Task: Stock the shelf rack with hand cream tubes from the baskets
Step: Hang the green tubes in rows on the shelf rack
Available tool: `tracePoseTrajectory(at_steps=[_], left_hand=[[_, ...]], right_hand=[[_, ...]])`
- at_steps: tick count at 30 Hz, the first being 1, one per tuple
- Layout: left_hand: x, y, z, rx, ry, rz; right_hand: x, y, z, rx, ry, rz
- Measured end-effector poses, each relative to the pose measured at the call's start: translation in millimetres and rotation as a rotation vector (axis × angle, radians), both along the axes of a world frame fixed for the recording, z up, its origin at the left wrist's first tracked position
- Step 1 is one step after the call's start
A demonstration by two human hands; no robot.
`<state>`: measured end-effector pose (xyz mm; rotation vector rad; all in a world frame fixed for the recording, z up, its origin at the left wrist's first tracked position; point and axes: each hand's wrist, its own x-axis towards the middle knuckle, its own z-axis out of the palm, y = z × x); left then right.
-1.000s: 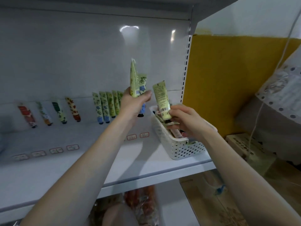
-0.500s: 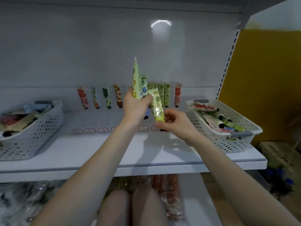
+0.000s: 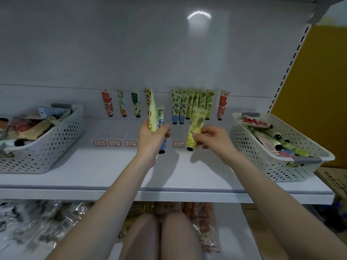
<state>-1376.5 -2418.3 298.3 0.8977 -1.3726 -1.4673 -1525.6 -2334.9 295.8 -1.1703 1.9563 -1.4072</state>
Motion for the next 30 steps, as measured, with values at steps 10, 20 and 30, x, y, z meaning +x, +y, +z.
tracePoseTrajectory(at_steps=[10,20,30], left_hand=[[7.3,-22.6,-19.6,0.05,-0.014,-0.037],[3.0,-30.9,-24.3,0.064,-0.015,-0.041],[-3.8,-32.5,-33.1,0.075,-0.011,-0.062]], right_hand=[[-61.8,-69.9,16.7,-0.041,0.389,-0.312],[-58.5,-112.8,-9.2,0.027,0.482,-0.232],[-63.2,-120.0,-14.5,0.109,0.522,-0.221]])
